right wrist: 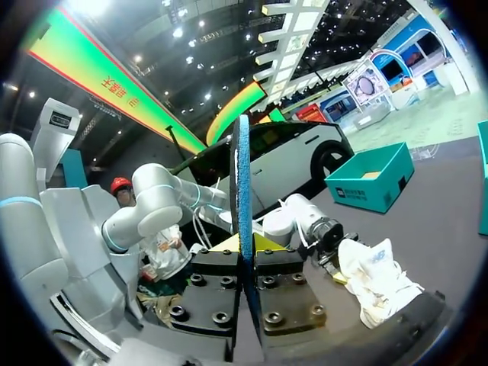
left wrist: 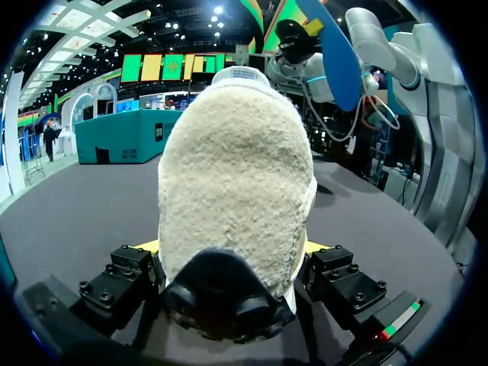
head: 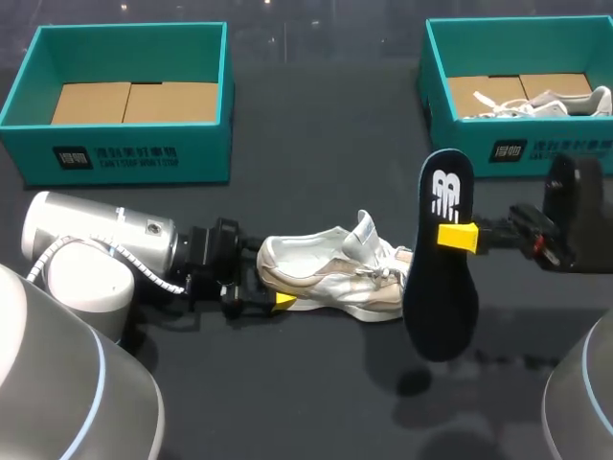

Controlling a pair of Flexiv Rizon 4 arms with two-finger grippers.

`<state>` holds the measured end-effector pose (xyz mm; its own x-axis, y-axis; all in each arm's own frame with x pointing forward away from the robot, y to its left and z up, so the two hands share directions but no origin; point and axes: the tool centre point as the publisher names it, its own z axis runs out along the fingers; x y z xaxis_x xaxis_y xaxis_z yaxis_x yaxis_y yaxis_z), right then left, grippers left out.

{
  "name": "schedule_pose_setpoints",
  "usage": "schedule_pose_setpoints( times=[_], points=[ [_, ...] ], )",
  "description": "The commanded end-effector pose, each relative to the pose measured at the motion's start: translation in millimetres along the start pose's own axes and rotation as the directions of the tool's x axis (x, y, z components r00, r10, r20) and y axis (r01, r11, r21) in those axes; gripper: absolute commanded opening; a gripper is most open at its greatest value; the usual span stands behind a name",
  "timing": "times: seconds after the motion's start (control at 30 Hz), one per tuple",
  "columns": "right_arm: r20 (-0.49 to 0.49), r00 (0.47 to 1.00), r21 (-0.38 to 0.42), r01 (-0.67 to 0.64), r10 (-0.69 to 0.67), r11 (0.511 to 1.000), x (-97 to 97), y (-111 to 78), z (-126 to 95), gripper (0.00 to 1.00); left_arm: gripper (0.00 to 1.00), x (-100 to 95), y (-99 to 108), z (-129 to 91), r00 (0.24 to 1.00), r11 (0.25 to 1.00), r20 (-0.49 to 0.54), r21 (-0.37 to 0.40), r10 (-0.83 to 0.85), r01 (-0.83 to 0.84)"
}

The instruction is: Take the shoe out of the shoebox, open the shoe tongue, remove and reinsert the insole, then place the shoe into the shoebox

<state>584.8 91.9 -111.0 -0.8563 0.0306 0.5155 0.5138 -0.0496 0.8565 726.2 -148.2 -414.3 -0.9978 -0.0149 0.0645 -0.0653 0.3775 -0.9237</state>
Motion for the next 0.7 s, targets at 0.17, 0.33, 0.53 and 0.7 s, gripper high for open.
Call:
schedule_pose_setpoints(
  times=[0.17,0.33,0.53,0.7],
  points=[
    [0.323,0.946,-0.018,0.029,-0.022,0.999,46.3,-9.1,-2.0,0.0,0.0,1.1,3.6,-0.3,1.0,1.0,0.002,-0.001,0.0,0.0],
    [0.326,0.945,-0.009,0.034,-0.029,0.999,54.2,-10.7,0.2,0.0,0.0,1.1,3.6,-0.3,1.0,1.0,0.002,-0.001,0.0,0.0],
    [0.335,0.942,-0.004,0.03,-0.026,1.0,64.3,-14.2,0.4,0.0,0.0,1.1,3.6,-0.3,1.0,1.0,0.002,-0.001,0.0,0.0],
    [0.379,0.926,-0.011,0.008,-0.003,1.0,67.8,-15.9,3.4,0.0,0.0,1.1,3.6,-0.3,1.0,1.0,0.002,-0.001,0.0,0.0]
  ],
)
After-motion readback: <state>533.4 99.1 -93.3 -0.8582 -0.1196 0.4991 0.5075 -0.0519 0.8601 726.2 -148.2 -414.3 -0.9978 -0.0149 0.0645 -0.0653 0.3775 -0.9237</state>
